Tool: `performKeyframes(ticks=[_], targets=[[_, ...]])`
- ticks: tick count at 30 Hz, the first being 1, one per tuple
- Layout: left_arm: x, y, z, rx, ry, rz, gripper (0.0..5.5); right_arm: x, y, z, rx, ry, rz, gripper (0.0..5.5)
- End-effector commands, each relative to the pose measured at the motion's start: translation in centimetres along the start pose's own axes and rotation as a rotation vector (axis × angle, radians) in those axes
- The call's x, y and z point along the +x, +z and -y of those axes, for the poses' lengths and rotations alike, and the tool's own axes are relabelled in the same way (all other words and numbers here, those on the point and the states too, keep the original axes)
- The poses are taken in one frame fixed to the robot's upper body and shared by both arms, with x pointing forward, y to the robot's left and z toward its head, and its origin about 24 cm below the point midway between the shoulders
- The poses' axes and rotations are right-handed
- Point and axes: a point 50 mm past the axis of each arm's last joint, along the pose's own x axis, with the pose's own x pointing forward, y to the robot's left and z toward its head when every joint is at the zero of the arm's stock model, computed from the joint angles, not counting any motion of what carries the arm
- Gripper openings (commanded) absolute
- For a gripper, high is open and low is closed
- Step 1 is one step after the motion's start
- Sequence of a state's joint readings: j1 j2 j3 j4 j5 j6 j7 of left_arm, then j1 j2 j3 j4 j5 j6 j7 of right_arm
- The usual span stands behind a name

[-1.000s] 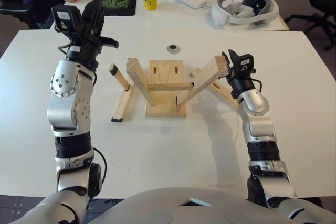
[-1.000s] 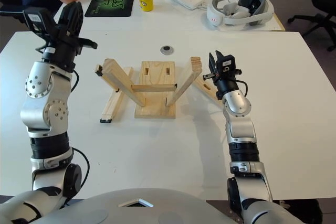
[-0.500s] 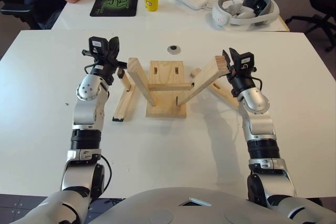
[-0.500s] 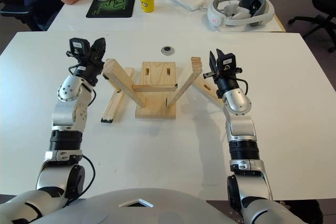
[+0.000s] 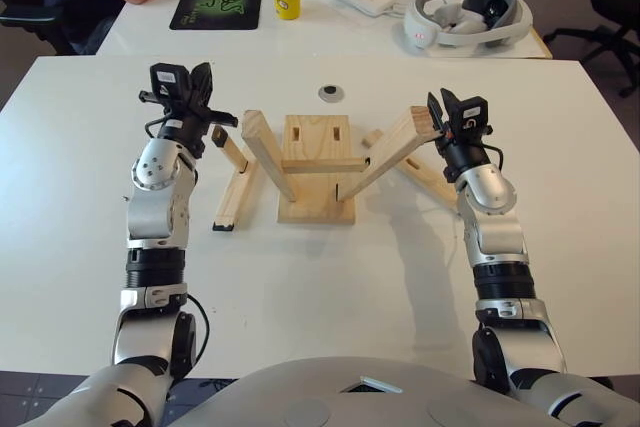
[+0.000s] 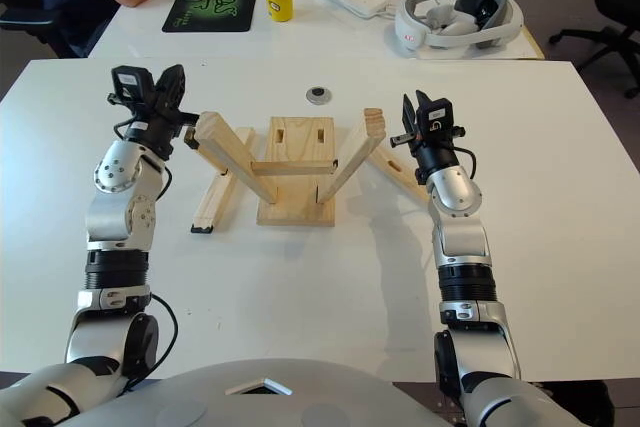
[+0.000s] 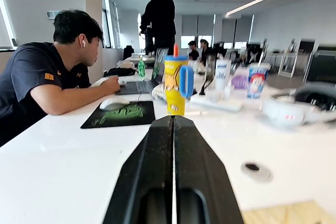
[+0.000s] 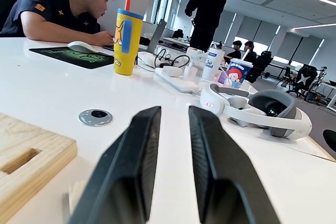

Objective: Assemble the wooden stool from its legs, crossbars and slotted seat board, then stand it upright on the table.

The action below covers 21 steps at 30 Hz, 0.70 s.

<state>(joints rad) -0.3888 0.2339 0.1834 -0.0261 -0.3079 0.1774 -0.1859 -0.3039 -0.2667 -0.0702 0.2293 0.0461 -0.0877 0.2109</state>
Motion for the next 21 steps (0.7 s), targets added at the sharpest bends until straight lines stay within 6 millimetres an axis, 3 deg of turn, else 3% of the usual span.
performKeyframes(ticks=[1,5,7,13,16,21], targets=[[-0.5,2.4,-0.6,-0.086,0.031,0.078,0.01,0.1,0.3,0.1,-0.011,-0.007,0.011,0.99],[-2.1,1.7,-1.9,-0.076,0.057,-0.005,0.01,-0.1,0.2,0.2,-0.011,-0.014,0.009,0.99],[-3.9,0.6,-2.6,-0.044,0.054,-0.08,0.01,-0.2,0.2,0.2,-0.012,-0.017,0.007,0.99],[-9.2,-1.5,-4.5,-0.053,0.031,-0.31,0.88,-0.7,0.1,0.9,-0.02,-0.037,0.0,0.99],[-10.4,-2.6,-4.1,-0.085,-0.038,-0.42,1.38,-0.6,0.1,0.9,-0.02,-0.041,0.0,0.99],[-11.2,-4.3,-1.5,-0.186,-0.179,-0.59,2.18,-0.4,0.3,0.7,-0.021,-0.032,0.007,0.99]])
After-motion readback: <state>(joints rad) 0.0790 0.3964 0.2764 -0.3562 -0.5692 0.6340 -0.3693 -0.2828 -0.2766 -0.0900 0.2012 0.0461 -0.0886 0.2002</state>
